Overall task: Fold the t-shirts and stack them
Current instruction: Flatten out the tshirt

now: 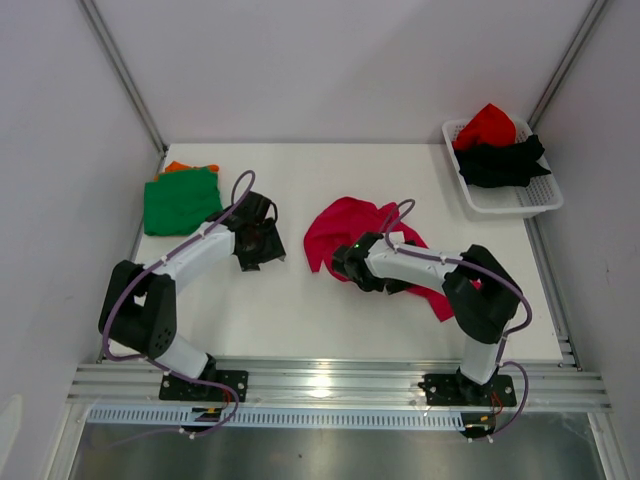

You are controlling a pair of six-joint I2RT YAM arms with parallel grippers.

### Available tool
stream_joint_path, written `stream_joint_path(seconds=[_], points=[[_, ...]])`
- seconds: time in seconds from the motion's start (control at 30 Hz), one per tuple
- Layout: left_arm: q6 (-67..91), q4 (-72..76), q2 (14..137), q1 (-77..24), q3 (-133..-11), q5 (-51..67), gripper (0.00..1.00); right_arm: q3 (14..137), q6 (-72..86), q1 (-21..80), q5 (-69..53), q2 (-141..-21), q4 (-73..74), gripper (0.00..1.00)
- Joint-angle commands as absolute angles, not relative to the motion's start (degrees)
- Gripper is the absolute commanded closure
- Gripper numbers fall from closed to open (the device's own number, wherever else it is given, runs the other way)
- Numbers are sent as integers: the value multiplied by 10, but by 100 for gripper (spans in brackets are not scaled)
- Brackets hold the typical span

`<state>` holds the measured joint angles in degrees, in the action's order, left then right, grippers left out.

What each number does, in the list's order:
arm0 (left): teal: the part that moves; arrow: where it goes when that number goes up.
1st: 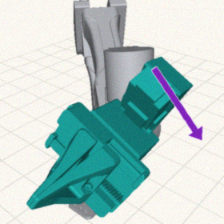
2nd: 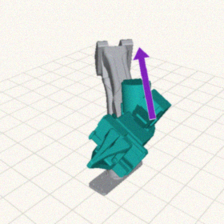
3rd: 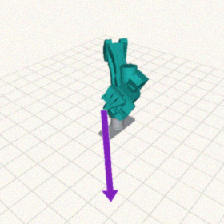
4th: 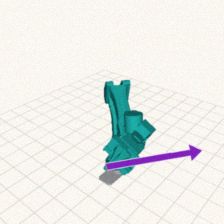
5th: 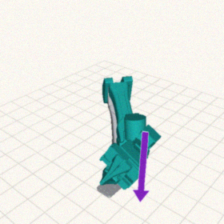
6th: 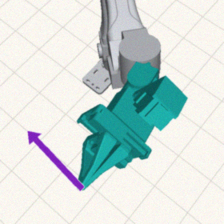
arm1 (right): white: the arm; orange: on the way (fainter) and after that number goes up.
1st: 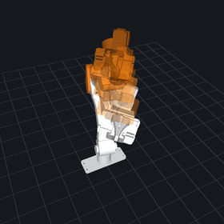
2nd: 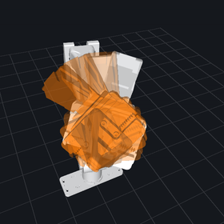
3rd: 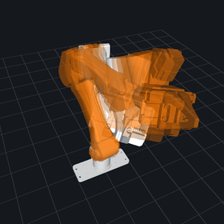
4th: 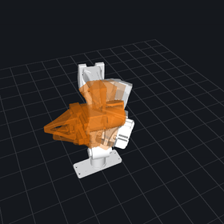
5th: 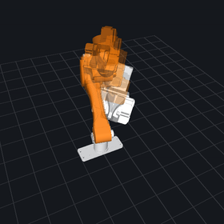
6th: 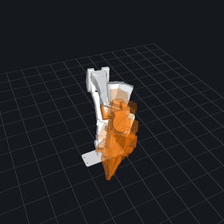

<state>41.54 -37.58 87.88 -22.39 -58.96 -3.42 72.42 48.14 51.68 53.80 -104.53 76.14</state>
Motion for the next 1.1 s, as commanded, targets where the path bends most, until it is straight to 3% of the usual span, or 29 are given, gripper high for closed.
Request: stream_joint_path(seconds=[0.0, 0.37, 1.07], points=[[411, -368, 871, -229, -601, -42, 31, 701, 428, 519, 469, -1015, 734, 32], [411, -369, 870, -229, -599, -43, 31, 660, 360, 512, 415, -991, 651, 33], [410, -372, 876, -229, -599, -52, 31, 649, 279, 425, 436, -965, 556, 38]])
